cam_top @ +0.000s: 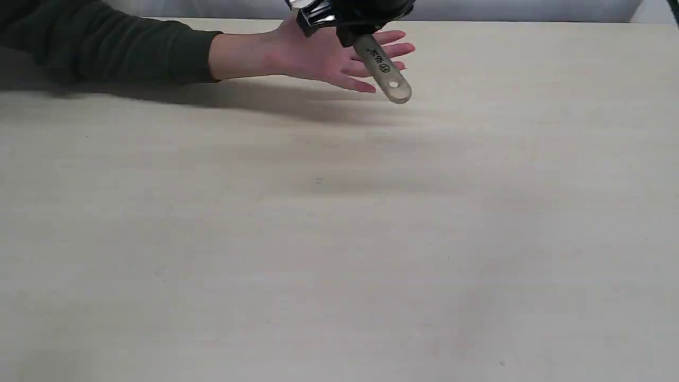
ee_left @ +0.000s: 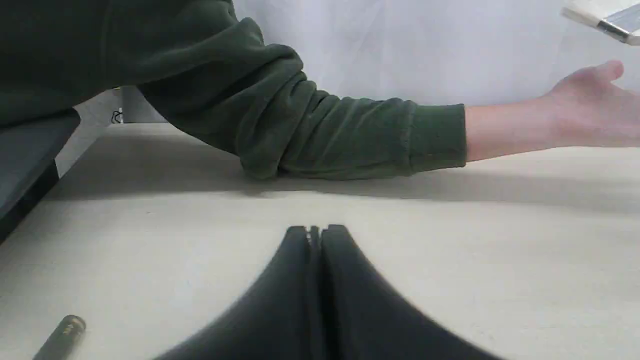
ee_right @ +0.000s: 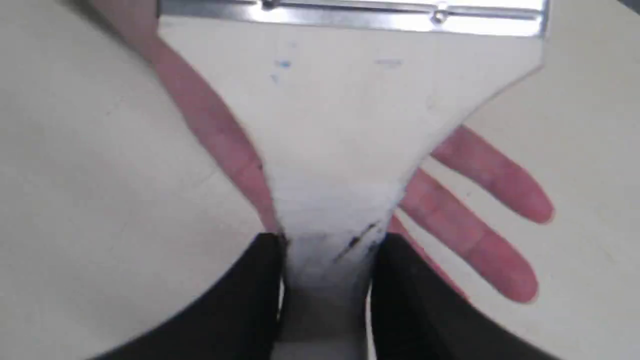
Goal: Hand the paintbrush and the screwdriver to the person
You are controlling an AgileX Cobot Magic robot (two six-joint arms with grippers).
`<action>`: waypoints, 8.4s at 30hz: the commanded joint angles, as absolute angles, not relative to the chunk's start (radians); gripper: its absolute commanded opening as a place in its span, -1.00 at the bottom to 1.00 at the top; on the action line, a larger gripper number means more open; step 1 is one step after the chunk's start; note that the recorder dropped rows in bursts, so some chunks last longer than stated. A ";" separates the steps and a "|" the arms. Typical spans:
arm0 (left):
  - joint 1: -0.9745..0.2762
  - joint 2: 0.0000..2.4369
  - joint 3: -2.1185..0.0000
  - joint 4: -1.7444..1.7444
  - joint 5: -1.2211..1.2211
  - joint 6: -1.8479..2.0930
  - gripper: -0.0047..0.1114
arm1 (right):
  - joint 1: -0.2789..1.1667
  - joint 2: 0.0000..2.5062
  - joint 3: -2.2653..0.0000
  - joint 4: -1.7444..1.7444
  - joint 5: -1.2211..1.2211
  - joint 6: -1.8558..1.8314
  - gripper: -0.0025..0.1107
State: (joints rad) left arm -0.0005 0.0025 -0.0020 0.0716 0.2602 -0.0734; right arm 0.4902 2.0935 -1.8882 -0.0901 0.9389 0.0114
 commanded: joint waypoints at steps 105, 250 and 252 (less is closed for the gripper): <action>-0.005 0.000 0.000 0.068 0.250 -0.075 -0.92 | 0.492 0.713 -0.410 0.067 0.264 0.102 -0.88; -0.005 0.000 0.000 0.069 0.248 -0.075 -0.92 | -0.105 0.000 0.000 -0.030 0.271 0.039 -0.88; -0.005 0.000 0.000 0.071 0.250 -0.075 -0.92 | -0.105 0.000 0.000 -0.031 0.279 0.031 -0.88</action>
